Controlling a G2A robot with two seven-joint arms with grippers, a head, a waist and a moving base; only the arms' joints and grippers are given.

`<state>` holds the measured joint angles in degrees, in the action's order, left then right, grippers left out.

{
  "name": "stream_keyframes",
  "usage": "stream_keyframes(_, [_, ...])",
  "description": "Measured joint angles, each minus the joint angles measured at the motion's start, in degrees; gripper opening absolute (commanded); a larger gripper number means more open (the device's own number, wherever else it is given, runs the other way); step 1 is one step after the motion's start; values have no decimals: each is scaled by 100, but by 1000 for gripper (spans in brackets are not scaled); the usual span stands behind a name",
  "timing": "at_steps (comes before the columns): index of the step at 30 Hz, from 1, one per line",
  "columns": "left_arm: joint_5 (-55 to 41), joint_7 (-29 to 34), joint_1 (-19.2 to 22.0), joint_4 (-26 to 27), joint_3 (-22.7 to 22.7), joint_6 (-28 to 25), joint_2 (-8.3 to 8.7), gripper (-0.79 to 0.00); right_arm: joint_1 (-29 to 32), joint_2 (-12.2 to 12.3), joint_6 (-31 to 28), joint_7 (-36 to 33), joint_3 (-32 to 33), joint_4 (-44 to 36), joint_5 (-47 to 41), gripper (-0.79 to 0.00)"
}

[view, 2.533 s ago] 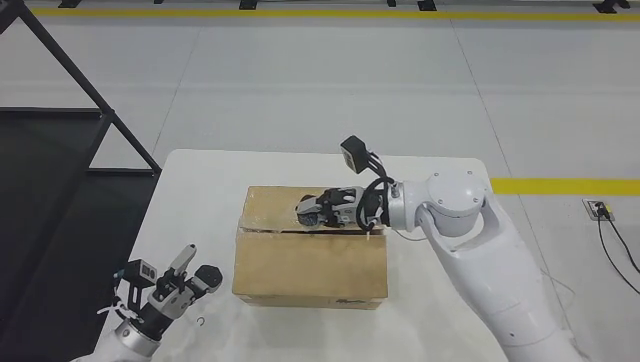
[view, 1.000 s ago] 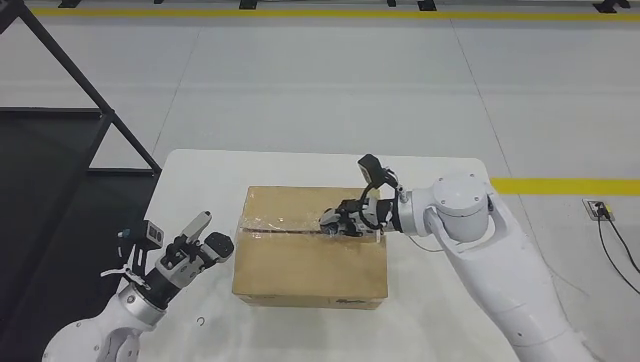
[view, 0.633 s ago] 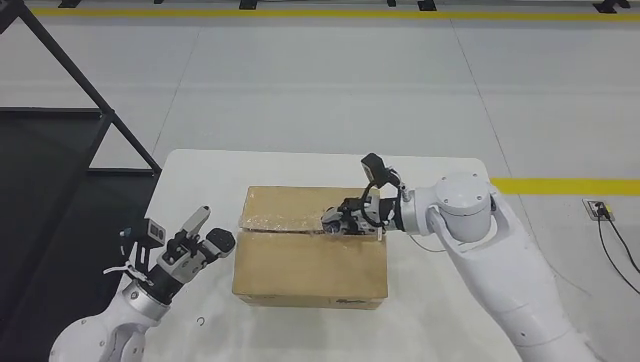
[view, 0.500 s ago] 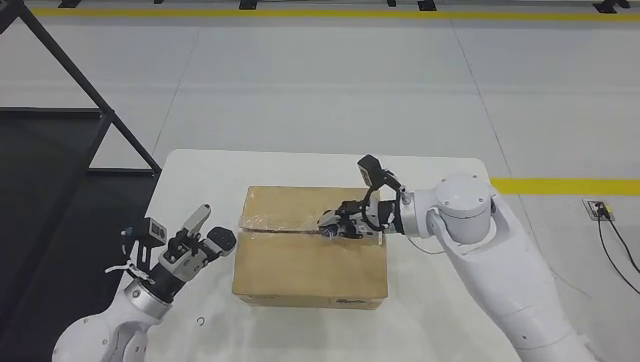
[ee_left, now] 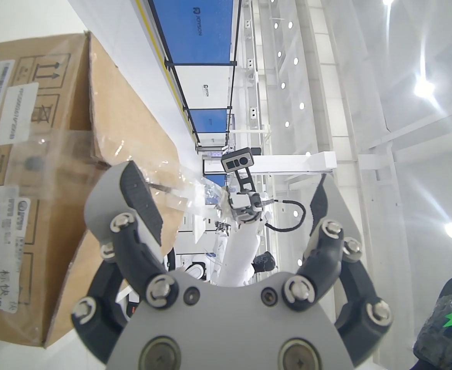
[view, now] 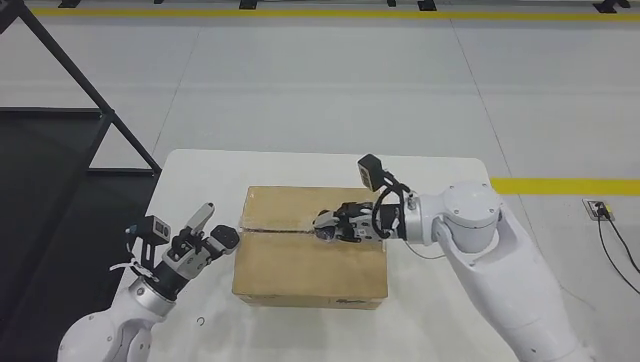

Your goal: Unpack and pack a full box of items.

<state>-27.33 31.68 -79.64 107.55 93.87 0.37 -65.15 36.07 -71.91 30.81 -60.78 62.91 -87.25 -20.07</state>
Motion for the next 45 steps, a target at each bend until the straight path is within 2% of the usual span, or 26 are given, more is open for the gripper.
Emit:
stream_keyframes(6, [-77,-10,-9,-64,30,-70,1,0,50,-4,-520,-55,-15,-95,-305,-785])
stream_keyframes(11, [-343,-64,-95,-154,187,-211,-3,0,-137,-90,-760,253,-240,15,-561,-785])
stream_keyframes(20, [-466,4,-235,-172,347,-266,8,0,-480,-134,-549,256,-493,374,-579,-785])
stream_keyframes(28, [-445,32,-223,-167,312,-236,12,0,-404,-78,-530,219,-376,360,-578,-785])
stream_keyframes(45, [-397,-37,-225,56,245,-237,11,0,-344,45,-87,160,-348,497,-324,-785])
